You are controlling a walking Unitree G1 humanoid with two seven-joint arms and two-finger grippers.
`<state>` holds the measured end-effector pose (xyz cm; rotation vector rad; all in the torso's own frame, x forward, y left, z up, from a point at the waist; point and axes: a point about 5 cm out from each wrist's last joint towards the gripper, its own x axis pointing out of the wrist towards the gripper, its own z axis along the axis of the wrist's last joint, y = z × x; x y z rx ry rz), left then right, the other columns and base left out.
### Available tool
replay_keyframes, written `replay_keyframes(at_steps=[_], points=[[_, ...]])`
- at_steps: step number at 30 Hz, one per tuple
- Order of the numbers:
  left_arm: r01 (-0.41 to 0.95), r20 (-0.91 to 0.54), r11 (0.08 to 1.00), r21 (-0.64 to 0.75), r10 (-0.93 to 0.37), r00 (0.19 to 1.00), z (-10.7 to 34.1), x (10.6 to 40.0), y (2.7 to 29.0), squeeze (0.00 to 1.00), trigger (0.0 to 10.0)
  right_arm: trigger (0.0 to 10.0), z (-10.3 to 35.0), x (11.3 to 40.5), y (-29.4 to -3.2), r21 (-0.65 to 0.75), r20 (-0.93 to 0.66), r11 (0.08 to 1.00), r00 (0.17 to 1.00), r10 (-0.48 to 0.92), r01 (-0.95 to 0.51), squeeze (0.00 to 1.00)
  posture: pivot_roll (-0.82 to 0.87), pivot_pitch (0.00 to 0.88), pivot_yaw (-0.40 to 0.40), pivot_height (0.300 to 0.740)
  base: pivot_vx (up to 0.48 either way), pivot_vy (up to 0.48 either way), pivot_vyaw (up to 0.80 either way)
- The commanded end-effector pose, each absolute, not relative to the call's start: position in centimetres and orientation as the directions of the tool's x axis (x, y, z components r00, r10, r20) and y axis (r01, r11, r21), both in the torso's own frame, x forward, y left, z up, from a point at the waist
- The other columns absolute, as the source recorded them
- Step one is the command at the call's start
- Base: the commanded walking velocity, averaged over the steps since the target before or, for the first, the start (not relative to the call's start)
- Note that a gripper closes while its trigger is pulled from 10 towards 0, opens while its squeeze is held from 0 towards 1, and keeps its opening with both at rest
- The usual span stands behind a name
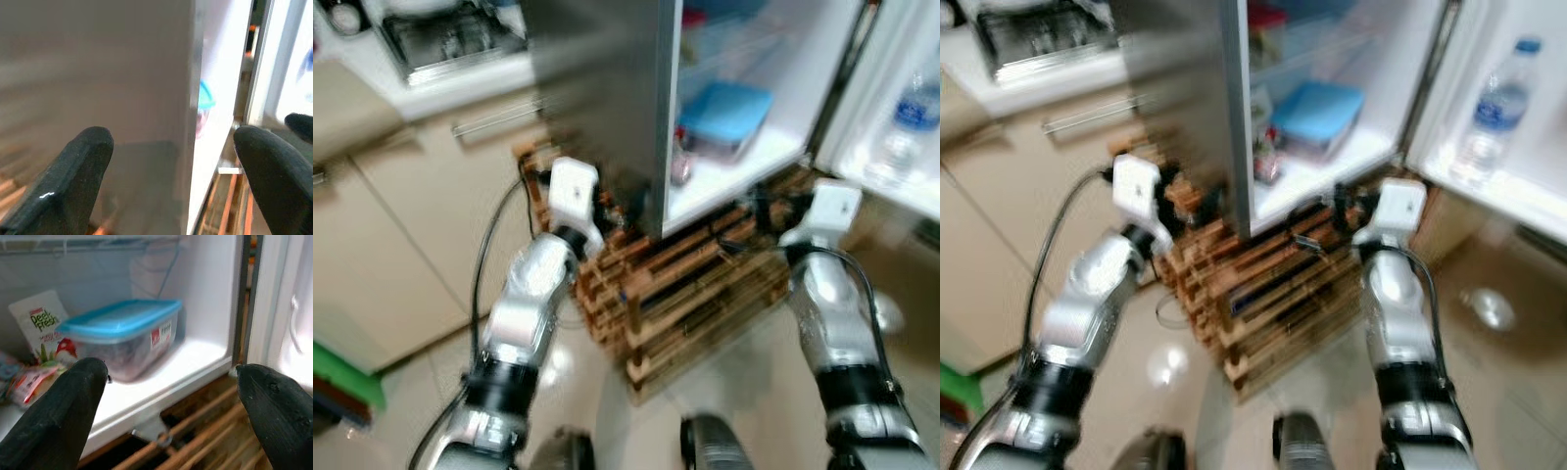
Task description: Restocking fridge
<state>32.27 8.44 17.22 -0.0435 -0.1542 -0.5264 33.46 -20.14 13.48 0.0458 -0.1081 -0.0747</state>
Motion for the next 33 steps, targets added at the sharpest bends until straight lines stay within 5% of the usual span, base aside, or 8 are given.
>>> replay_keyframes(at_steps=[1,12,24,33], points=[[0.477,0.162,0.879,0.006,-0.471,0.867,17.4,32.4,9.4,0.00,10.0,10.0,13.5,33.3,-19.5,0.047,0.105,0.997,0.992,-0.064,0.059,0.00,-0.15,0.000,0.072,0.672,0.000,0.000,0.00],[0.383,0.129,0.923,0.019,-0.382,0.915,16.7,32.3,11.1,0.00,10.0,10.0,14.6,32.9,-19.5,0.027,0.148,0.999,0.989,-0.023,0.019,0.00,-0.15,0.000,0.073,0.672,0.000,0.000,0.00],[0.328,0.165,0.944,0.021,-0.327,0.931,17.2,31.2,11.5,0.00,10.0,10.0,14.6,33.0,-19.5,-0.008,0.129,1.000,0.992,0.016,-0.016,0.00,-0.14,0.000,0.063,0.672,0.000,-0.480,0.76],[0.362,0.158,0.932,0.006,-0.358,0.920,17.2,31.0,10.9,0.00,10.0,10.0,14.6,33.0,-19.4,-0.019,0.124,0.999,0.992,0.034,-0.032,0.00,-0.14,0.000,0.062,0.672,0.000,-0.157,0.73]])
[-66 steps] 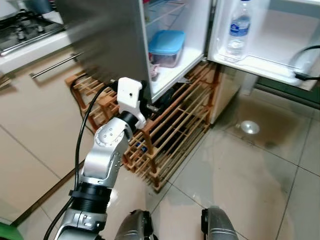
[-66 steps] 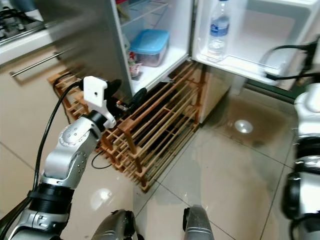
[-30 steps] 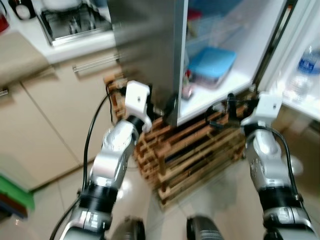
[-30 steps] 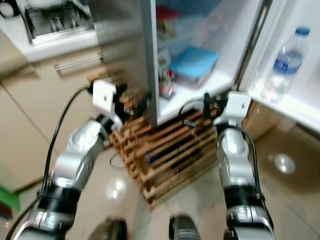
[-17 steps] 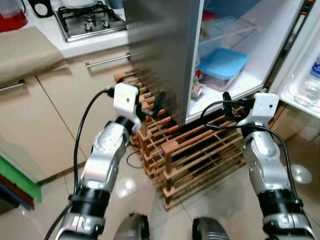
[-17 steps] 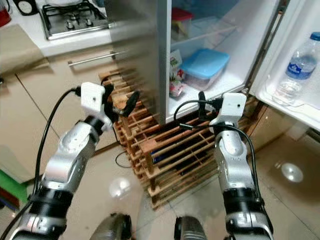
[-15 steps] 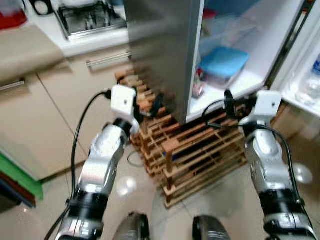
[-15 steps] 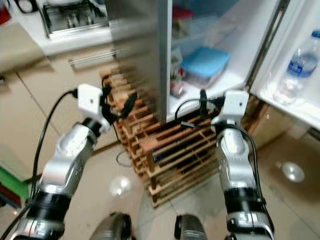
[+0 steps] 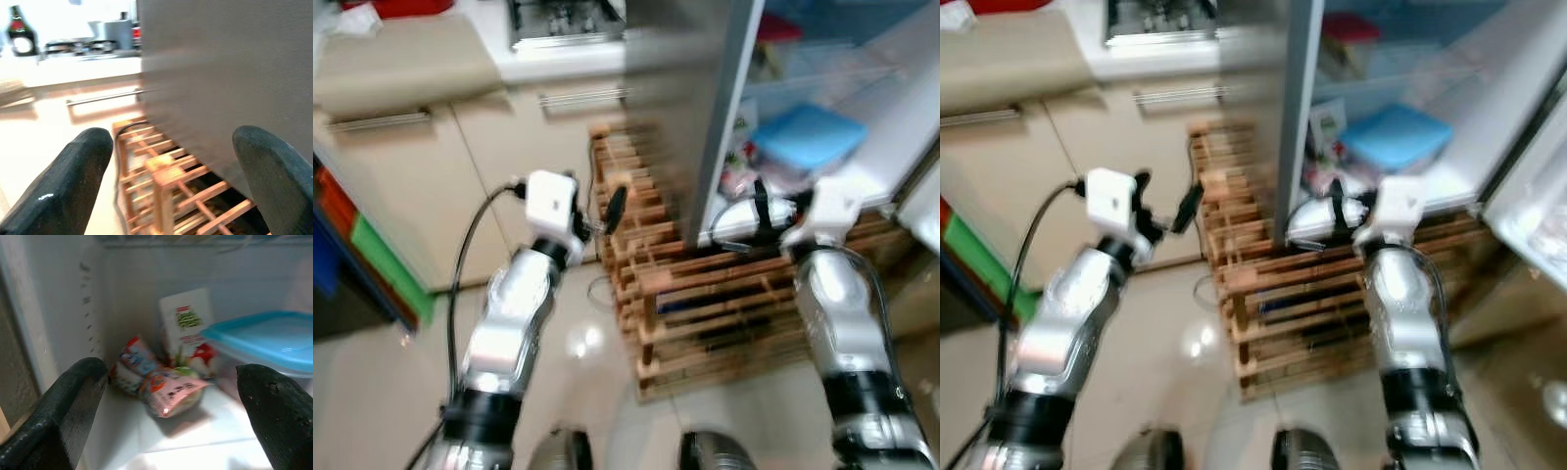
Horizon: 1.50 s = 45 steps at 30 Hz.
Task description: Restocking fridge
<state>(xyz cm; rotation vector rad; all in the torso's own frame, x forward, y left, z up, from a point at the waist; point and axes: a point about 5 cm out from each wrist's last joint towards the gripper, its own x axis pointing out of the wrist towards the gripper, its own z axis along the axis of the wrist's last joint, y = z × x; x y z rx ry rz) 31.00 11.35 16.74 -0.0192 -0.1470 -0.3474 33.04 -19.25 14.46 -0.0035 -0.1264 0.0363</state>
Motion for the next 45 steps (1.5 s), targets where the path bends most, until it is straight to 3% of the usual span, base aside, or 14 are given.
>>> replay_keyframes(at_steps=[1,11,24,34,45], points=[[0.364,0.160,0.931,0.007,-0.360,0.919,17.3,31.0,10.7,0.00,10.0,10.0,14.6,33.0,-19.4,-0.020,0.124,0.999,0.992,0.035,-0.032,0.00,-0.15,0.000,0.058,0.672,0.000,-0.472,0.73],[0.403,0.189,0.914,-0.056,-0.386,0.903,17.8,31.4,9.9,0.00,10.0,10.0,14.7,33.0,-19.9,-0.010,0.125,1.000,0.992,0.008,-0.007,0.00,-0.15,0.000,0.053,0.672,0.000,-0.375,0.36],[0.457,0.197,0.889,0.013,-0.450,0.871,18.5,32.1,8.5,0.00,10.0,10.0,14.9,33.2,-19.4,-0.017,0.135,1.000,0.991,0.009,-0.007,0.00,-0.16,0.000,0.054,0.672,0.126,-0.133,0.00],[0.399,0.197,0.916,-0.045,-0.383,0.903,18.3,32.4,9.3,0.00,10.0,10.0,14.9,33.3,-19.2,-0.029,0.132,0.999,0.991,0.025,-0.021,0.00,-0.16,0.000,0.056,0.672,0.211,-0.194,0.00],[0.356,0.189,0.934,-0.027,-0.345,0.919,18.3,32.5,9.7,0.00,10.0,10.0,14.9,34.0,-18.0,-0.028,0.113,0.998,0.991,0.066,-0.063,0.00,-0.14,0.008,0.044,0.672,0.000,0.000,0.58]])
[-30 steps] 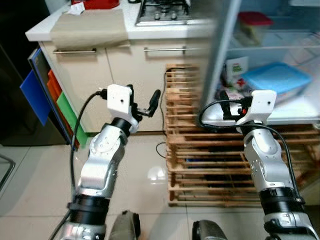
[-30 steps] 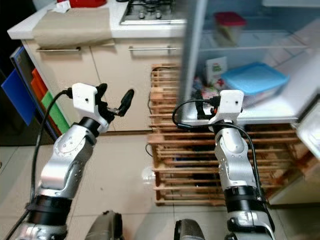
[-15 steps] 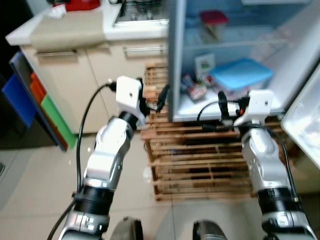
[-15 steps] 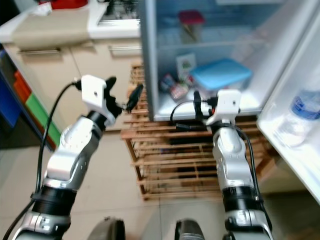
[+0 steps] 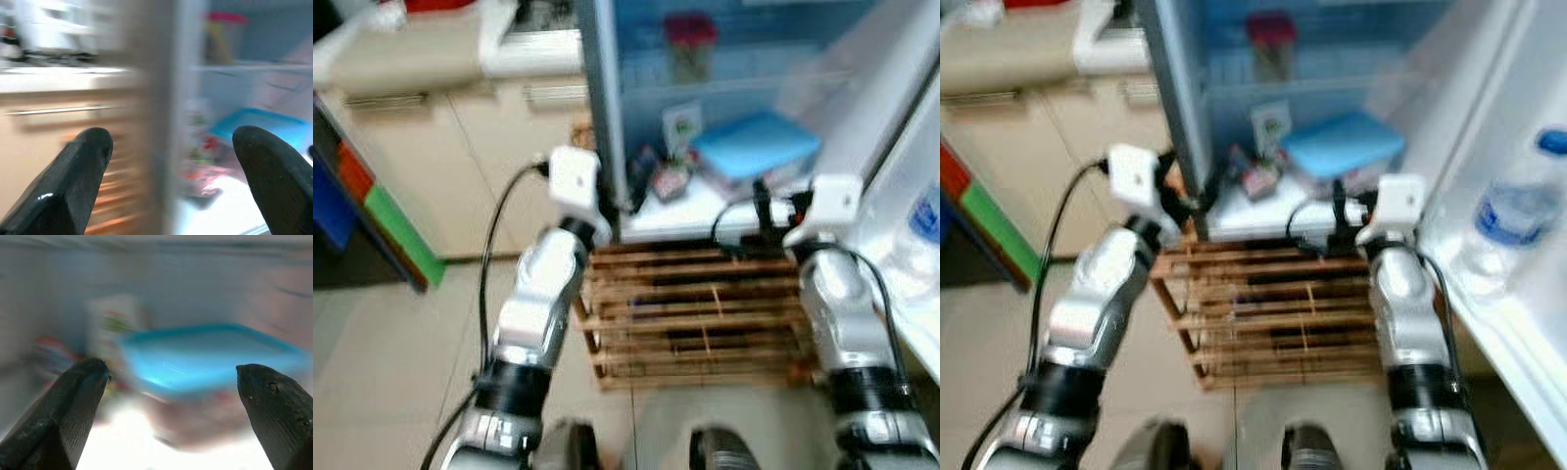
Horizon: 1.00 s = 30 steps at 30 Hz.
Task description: Restocking fridge
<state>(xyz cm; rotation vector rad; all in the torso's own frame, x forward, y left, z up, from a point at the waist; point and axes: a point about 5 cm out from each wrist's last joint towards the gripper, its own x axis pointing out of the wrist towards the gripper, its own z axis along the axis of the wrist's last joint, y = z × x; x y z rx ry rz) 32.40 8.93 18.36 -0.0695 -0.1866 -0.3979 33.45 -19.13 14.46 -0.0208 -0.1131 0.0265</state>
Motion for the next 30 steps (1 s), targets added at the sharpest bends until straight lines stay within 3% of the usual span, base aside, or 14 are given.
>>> replay_keyframes(at_steps=[1,5,10,19,25,30], points=[[0.356,0.189,0.934,-0.026,-0.345,0.920,18.3,32.5,9.7,0.00,10.0,10.0,14.9,34.1,-17.9,-0.022,0.111,0.998,0.992,0.063,-0.061,0.00,-0.14,0.009,0.044,0.672,0.000,0.000,0.00],[0.353,0.190,0.936,-0.014,-0.344,0.920,18.3,32.3,9.8,0.00,10.0,10.0,15.2,34.4,-17.8,-0.030,0.114,0.997,0.990,0.079,-0.076,0.00,-0.13,0.012,0.040,0.672,0.000,0.000,0.00],[0.338,0.185,0.941,0.001,-0.332,0.925,18.1,32.3,10.1,0.00,10.0,10.0,15.3,35.0,-17.8,-0.040,0.105,0.997,0.992,0.068,-0.064,0.00,-0.12,0.013,0.036,0.672,0.000,0.000,0.70],[0.342,0.194,0.939,0.032,-0.341,0.920,18.3,32.0,9.9,0.00,10.0,10.0,15.8,36.2,-16.5,-0.091,0.110,0.995,0.992,0.060,-0.050,0.00,-0.11,0.023,0.035,0.672,0.000,0.000,0.00],[0.423,0.198,0.906,0.019,-0.418,0.886,18.5,31.1,9.6,0.00,10.0,10.0,16.7,37.8,-16.6,-0.122,0.121,0.991,0.992,-0.045,0.059,0.00,-0.08,0.033,0.047,0.672,0.000,0.000,0.00],[0.499,0.192,0.864,0.065,-0.501,0.844,18.7,29.7,9.1,0.00,10.0,10.0,17.9,38.9,-15.7,-0.134,0.154,0.989,0.987,-0.046,0.067,0.00,-0.03,0.060,0.053,0.672,0.000,0.000,0.00]])
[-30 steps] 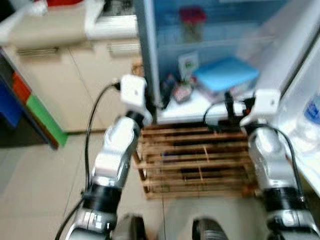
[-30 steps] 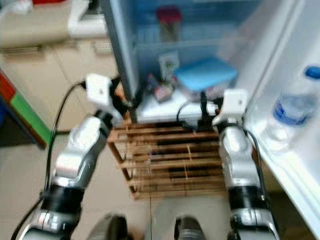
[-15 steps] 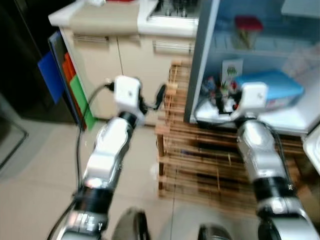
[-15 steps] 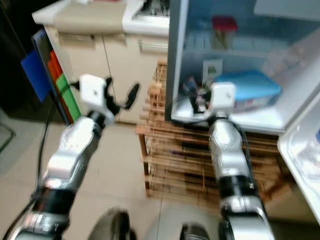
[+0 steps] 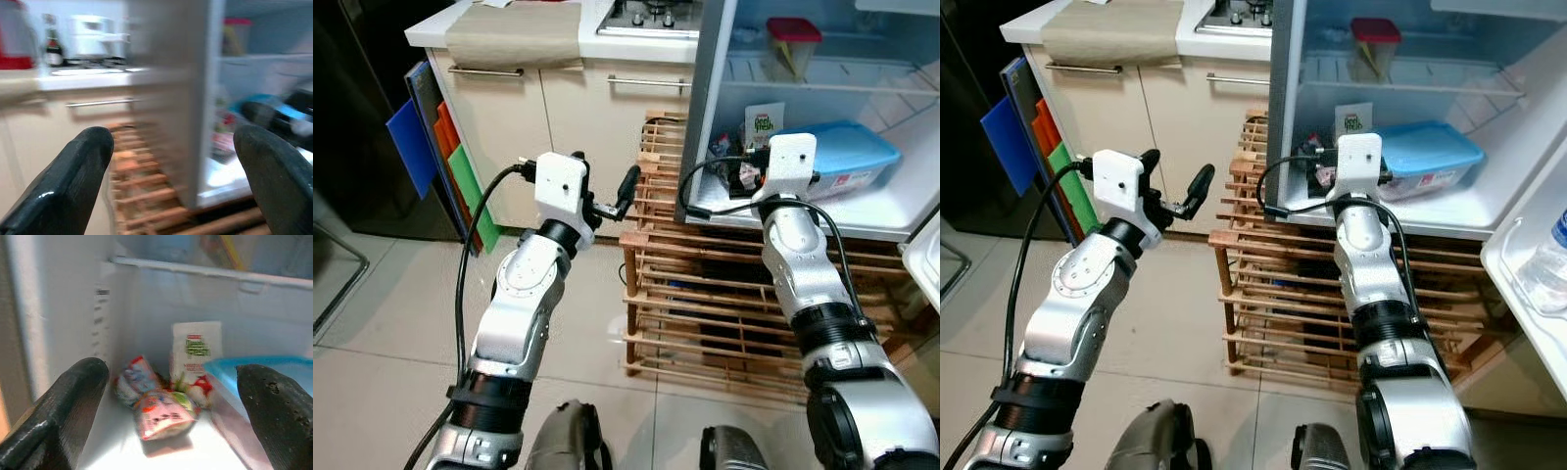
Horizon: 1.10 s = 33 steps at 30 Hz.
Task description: Restocking fridge
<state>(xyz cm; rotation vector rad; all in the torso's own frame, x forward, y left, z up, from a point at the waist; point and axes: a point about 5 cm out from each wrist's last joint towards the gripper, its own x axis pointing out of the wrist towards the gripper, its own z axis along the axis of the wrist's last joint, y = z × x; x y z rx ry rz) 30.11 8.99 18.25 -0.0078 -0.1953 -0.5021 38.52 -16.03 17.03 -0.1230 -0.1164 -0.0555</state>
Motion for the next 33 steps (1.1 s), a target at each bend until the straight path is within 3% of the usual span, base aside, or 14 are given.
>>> replay_keyframes(at_steps=[1,10,12,16,18,19,20,22,23,25,29,33], points=[[0.503,0.190,0.862,0.070,-0.506,0.841,18.7,29.5,9.2,0.00,10.0,10.0,18.2,39.0,-15.5,-0.141,0.162,0.988,0.986,-0.041,0.064,0.00,-0.03,0.060,0.053,0.672,0.000,0.000,0.00],[0.546,0.157,0.835,0.066,-0.549,0.821,18.3,28.6,10.0,0.00,10.0,10.0,17.9,37.1,-17.0,-0.142,0.253,0.986,0.966,-0.044,0.082,0.00,-0.02,0.044,0.050,0.672,0.000,0.000,0.00],[0.646,0.070,0.757,0.092,-0.652,0.755,16.9,27.9,9.9,0.00,10.0,10.0,17.0,36.8,-17.9,-0.138,0.231,0.986,0.971,-0.062,0.096,0.00,-0.07,0.040,0.062,0.672,0.000,0.000,0.00],[0.698,-0.003,0.701,0.146,-0.705,0.709,15.7,28.1,9.8,0.00,10.0,10.0,16.5,36.2,-18.3,-0.115,0.220,0.988,0.973,-0.073,0.100,0.00,-0.10,0.017,0.059,0.672,0.000,0.000,0.00],[0.669,0.046,0.725,0.166,-0.683,0.729,16.7,28.9,9.2,0.00,10.0,10.0,16.5,34.5,-18.3,-0.076,0.233,0.993,0.970,-0.069,0.089,0.00,-0.11,0.000,0.054,0.672,0.000,0.000,0.00],[0.637,0.066,0.754,0.157,-0.652,0.755,17.1,28.8,9.3,0.00,10.0,10.0,16.4,32.3,-18.0,-0.068,0.255,0.995,0.966,-0.050,0.070,0.00,-0.13,0.000,0.050,0.672,0.000,0.000,0.00],[0.637,0.066,0.754,0.157,-0.652,0.755,17.1,28.8,9.3,0.00,10.0,10.0,16.4,32.3,-18.0,-0.068,0.255,0.995,0.966,-0.050,0.070,0.00,-0.13,0.000,0.050,0.672,0.000,0.000,0.00],[0.570,0.040,0.821,0.034,-0.571,0.820,16.2,27.3,11.8,0.00,10.0,10.0,15.9,28.3,-17.8,-0.080,0.267,0.997,0.964,0.002,0.020,0.00,-0.15,0.000,0.055,0.672,0.000,0.000,0.00],[0.570,0.040,0.821,0.034,-0.571,0.820,16.2,27.3,11.8,0.00,10.0,10.0,15.9,28.3,-17.8,-0.080,0.267,0.997,0.964,0.002,0.020,0.00,-0.15,0.000,0.055,0.672,0.000,0.000,0.00],[0.488,0.007,0.872,-0.042,-0.488,0.873,15.7,25.6,14.1,0.00,10.0,10.0,16.3,25.5,-17.6,-0.071,0.279,0.997,0.959,0.047,-0.028,0.00,-0.16,0.001,0.055,0.672,0.000,0.000,0.00],[0.458,0.052,0.887,-0.068,-0.455,0.889,16.7,25.6,14.3,0.00,10.0,10.0,17.2,24.8,-17.5,-0.066,0.285,0.997,0.957,0.055,-0.038,0.00,-0.16,0.000,0.050,0.672,0.000,0.000,0.00],[0.486,0.128,0.873,-0.023,-0.480,0.868,18.3,27.1,12.5,0.00,10.0,10.0,17.4,25.6,-17.3,-0.047,0.268,0.997,0.961,0.072,-0.061,0.00,-0.15,0.000,0.044,0.677,0.000,0.000,0.00]])
